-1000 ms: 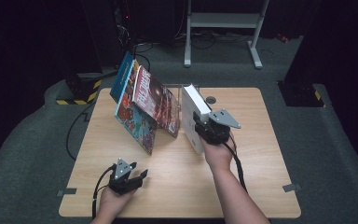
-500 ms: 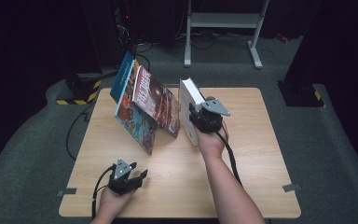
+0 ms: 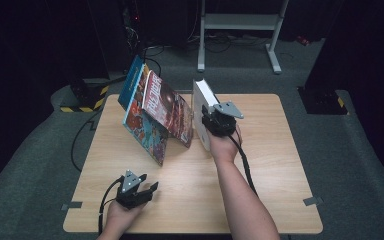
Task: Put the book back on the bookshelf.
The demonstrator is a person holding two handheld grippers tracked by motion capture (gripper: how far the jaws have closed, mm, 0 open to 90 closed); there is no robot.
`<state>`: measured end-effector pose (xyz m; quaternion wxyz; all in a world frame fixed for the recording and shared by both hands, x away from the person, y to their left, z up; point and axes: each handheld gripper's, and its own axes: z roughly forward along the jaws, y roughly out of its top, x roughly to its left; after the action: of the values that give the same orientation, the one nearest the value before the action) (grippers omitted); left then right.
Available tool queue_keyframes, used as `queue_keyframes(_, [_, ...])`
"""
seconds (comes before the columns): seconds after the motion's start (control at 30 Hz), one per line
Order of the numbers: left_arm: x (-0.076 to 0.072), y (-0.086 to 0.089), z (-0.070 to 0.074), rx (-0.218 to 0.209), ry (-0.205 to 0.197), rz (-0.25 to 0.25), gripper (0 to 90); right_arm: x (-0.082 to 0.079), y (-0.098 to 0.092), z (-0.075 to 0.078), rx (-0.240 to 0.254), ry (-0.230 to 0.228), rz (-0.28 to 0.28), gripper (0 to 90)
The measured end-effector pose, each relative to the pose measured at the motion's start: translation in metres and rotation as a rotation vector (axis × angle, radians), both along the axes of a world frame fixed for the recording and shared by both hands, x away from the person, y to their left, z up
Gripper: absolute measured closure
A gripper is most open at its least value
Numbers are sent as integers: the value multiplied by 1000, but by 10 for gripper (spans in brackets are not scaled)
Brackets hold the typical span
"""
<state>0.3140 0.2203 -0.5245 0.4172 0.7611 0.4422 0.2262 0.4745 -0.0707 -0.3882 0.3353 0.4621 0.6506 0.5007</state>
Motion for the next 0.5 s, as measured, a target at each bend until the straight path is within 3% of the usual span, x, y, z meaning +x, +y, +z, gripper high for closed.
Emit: queue_keyframes(0.5, [0,0,0,-8,1,-6,427,18,7,-4,2,-5,-28,542])
